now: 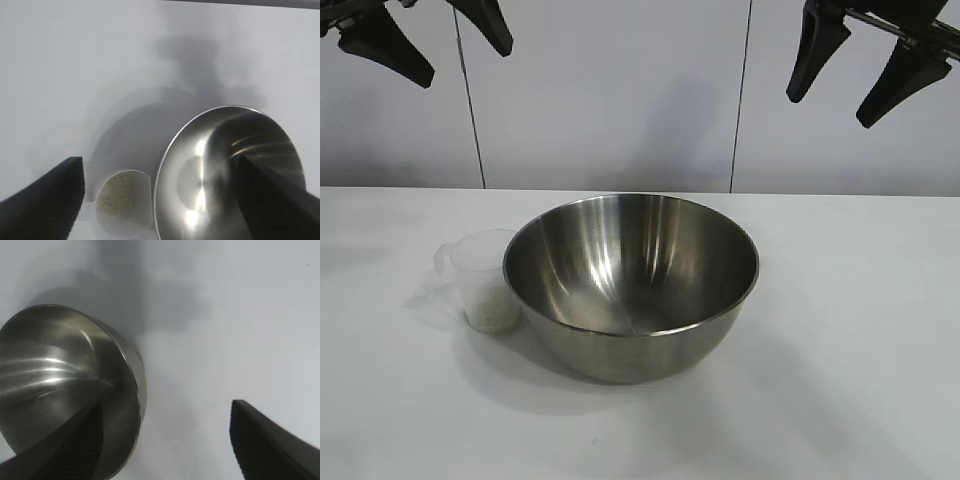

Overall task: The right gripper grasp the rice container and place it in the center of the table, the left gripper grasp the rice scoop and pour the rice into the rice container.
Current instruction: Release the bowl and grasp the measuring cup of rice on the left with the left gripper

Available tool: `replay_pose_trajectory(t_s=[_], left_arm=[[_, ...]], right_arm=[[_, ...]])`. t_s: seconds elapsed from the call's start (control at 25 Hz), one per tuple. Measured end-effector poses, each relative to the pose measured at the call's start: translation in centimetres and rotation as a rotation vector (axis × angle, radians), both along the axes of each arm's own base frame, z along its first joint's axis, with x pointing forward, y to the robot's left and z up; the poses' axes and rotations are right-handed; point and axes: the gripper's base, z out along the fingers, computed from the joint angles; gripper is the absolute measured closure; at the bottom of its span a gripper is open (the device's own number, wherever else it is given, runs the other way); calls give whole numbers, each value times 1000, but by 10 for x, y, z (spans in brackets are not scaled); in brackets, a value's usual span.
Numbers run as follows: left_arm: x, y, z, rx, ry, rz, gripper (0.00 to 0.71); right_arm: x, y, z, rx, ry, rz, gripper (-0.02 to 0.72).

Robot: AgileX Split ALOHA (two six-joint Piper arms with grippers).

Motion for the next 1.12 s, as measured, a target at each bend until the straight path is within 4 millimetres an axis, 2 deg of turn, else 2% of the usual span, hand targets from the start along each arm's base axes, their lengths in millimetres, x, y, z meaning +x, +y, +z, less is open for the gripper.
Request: replay_pose_trajectory(t_s=[0.32,0.48,0.56,0.68,0.8,0.92,1.12], left_arm=[[5,1,3,0,-65,18,116],[-5,6,-13,54,-103,-13,116],[-17,11,-27,74,-149,-19,116],[-48,23,-47,90,-257,20,116],[-81,31,-55,144,-421,55,116],[-113,29,-68,220,-536,42,116],[-141,33,-106,302,-513,22,116]], right_arm=[[0,0,0,-2,-2,7,209],[0,0,0,-2,-2,7,209],[0,0,0,-2,-2,7,209],[0,0,0,-3,-3,10,209],[0,0,0,-5,-6,17,209],[0,0,0,-5,-6,18,209],[0,0,0,-5,-5,18,209]])
